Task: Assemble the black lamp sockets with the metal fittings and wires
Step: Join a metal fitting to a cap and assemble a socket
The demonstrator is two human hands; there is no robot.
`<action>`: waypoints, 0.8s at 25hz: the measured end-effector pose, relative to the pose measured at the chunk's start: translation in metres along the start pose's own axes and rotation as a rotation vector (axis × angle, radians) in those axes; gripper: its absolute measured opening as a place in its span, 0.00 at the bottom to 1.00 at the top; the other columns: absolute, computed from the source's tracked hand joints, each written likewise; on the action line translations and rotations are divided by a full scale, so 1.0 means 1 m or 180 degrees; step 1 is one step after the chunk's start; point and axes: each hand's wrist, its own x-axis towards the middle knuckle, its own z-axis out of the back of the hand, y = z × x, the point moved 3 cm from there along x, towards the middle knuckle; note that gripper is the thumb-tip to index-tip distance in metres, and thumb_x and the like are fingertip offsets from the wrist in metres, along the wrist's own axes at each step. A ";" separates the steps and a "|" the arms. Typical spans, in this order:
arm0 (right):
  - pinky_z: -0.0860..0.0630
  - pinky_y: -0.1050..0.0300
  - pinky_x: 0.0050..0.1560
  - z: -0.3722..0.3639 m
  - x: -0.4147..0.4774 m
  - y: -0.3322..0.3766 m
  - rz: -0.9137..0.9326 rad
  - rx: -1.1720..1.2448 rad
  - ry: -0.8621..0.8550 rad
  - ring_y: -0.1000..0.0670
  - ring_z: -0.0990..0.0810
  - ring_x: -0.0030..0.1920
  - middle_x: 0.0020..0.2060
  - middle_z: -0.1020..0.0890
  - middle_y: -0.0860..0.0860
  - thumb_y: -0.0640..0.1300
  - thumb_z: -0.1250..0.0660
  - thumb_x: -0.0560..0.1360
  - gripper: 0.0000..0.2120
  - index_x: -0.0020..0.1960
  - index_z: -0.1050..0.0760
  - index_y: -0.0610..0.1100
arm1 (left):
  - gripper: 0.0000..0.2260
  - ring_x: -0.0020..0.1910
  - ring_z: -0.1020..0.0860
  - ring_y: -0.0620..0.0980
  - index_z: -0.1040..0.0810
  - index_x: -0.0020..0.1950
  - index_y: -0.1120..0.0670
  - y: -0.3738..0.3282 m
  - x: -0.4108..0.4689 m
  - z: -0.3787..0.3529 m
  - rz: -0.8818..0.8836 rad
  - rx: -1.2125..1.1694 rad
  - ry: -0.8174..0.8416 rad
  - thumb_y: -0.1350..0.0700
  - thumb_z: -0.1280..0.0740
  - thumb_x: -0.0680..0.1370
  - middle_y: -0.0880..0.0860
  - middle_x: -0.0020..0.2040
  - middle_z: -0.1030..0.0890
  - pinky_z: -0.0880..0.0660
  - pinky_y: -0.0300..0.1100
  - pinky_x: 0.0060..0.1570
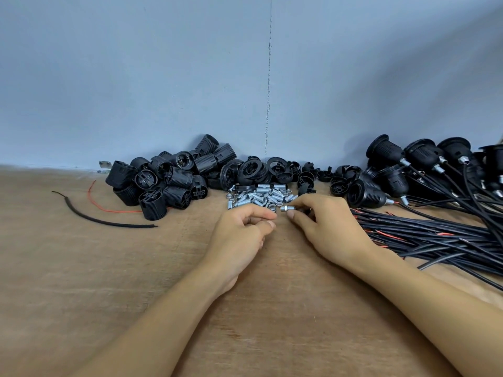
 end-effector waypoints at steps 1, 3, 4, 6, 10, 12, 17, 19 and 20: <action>0.26 0.65 0.46 0.001 0.000 -0.001 -0.0062 0.0127 -0.0087 0.58 0.22 0.41 0.41 0.18 0.58 0.49 0.31 0.78 0.07 0.54 0.18 0.49 | 0.09 0.26 0.28 0.40 0.15 0.47 0.49 0.000 0.000 0.000 -0.0010 -0.0030 -0.0013 0.63 0.28 0.77 0.44 0.32 0.20 0.31 0.30 0.28; 0.29 0.71 0.40 0.002 0.002 -0.003 -0.0313 0.0698 -0.0164 0.60 0.23 0.37 0.37 0.18 0.58 0.49 0.30 0.78 0.05 0.50 0.18 0.49 | 0.09 0.26 0.27 0.40 0.16 0.50 0.49 0.000 0.000 0.001 -0.0065 -0.0093 -0.0059 0.64 0.28 0.76 0.46 0.38 0.17 0.31 0.30 0.28; 0.30 0.70 0.37 0.002 0.004 -0.004 -0.0523 0.1324 -0.0073 0.59 0.24 0.34 0.35 0.18 0.58 0.48 0.30 0.78 0.05 0.50 0.17 0.47 | 0.11 0.27 0.26 0.40 0.16 0.52 0.48 -0.001 0.000 0.001 -0.0100 -0.0117 -0.0067 0.64 0.27 0.76 0.47 0.43 0.16 0.30 0.30 0.28; 0.33 0.66 0.30 -0.001 0.007 -0.001 -0.1006 0.2913 0.0359 0.57 0.29 0.29 0.33 0.21 0.54 0.45 0.30 0.78 0.07 0.50 0.19 0.41 | 0.17 0.30 0.22 0.42 0.19 0.60 0.46 -0.001 0.000 0.000 -0.0173 -0.0276 0.0090 0.63 0.26 0.76 0.46 0.51 0.15 0.28 0.33 0.30; 0.33 0.64 0.27 -0.005 0.003 0.005 -0.1320 0.4075 0.1170 0.56 0.32 0.28 0.34 0.22 0.49 0.44 0.29 0.73 0.10 0.50 0.20 0.39 | 0.25 0.46 0.14 0.51 0.26 0.72 0.48 -0.002 -0.002 -0.007 -0.0342 -0.0495 0.0718 0.64 0.27 0.77 0.47 0.61 0.16 0.20 0.39 0.40; 0.29 0.63 0.29 -0.006 0.001 0.004 -0.1338 0.4115 0.1120 0.55 0.28 0.30 0.36 0.20 0.48 0.43 0.29 0.73 0.08 0.49 0.18 0.39 | 0.22 0.46 0.14 0.53 0.22 0.68 0.52 -0.002 -0.002 -0.005 -0.0355 -0.0656 0.0548 0.64 0.26 0.75 0.53 0.55 0.14 0.19 0.40 0.41; 0.24 0.66 0.38 0.004 -0.006 0.002 -0.0483 0.1817 0.0014 0.55 0.20 0.32 0.34 0.16 0.54 0.44 0.27 0.76 0.03 0.49 0.17 0.48 | 0.21 0.44 0.13 0.58 0.20 0.65 0.58 0.001 0.002 0.003 -0.0173 -0.1289 -0.0068 0.67 0.24 0.73 0.57 0.44 0.14 0.18 0.39 0.43; 0.26 0.70 0.38 0.004 -0.010 0.009 -0.0108 0.1161 -0.0140 0.57 0.19 0.33 0.33 0.17 0.62 0.46 0.25 0.74 0.05 0.48 0.17 0.54 | 0.22 0.44 0.13 0.57 0.21 0.66 0.61 0.003 0.003 0.003 -0.0090 -0.1453 -0.0029 0.71 0.26 0.73 0.56 0.43 0.13 0.18 0.38 0.43; 0.27 0.71 0.38 0.004 -0.011 0.011 -0.0011 0.1085 -0.0173 0.57 0.19 0.34 0.33 0.18 0.64 0.46 0.25 0.74 0.05 0.48 0.17 0.55 | 0.22 0.45 0.13 0.56 0.22 0.67 0.62 0.004 0.004 0.003 -0.0062 -0.1463 0.0024 0.72 0.27 0.73 0.56 0.44 0.13 0.18 0.37 0.43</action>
